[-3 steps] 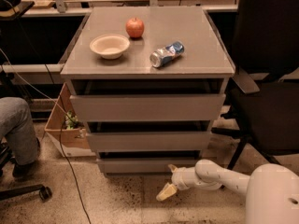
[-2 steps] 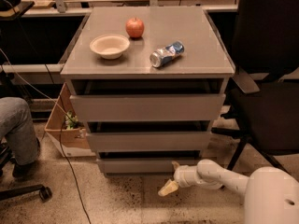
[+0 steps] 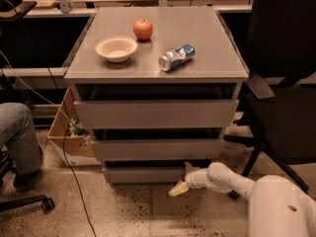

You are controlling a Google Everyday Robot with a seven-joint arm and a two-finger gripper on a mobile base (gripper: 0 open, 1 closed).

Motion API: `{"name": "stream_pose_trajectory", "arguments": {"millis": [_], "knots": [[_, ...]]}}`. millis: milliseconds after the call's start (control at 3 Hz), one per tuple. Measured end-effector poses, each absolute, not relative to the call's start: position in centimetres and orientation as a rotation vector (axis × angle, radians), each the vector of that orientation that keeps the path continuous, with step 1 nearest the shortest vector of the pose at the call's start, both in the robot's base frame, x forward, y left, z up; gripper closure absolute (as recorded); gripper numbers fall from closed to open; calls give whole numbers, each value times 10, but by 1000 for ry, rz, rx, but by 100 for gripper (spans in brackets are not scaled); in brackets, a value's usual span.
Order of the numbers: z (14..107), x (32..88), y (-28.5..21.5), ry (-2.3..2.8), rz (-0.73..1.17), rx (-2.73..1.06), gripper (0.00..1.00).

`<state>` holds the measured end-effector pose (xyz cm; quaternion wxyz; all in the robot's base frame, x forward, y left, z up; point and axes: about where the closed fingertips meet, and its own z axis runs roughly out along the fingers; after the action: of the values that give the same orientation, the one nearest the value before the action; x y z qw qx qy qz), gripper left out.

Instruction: Open bottom drawer

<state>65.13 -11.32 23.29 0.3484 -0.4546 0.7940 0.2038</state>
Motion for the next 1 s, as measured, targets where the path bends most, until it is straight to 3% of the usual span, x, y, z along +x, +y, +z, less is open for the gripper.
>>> {"name": "stream_pose_trajectory", "arguments": {"millis": [1000], "knots": [[187, 692, -140, 2077, 439, -1138, 0]]}}
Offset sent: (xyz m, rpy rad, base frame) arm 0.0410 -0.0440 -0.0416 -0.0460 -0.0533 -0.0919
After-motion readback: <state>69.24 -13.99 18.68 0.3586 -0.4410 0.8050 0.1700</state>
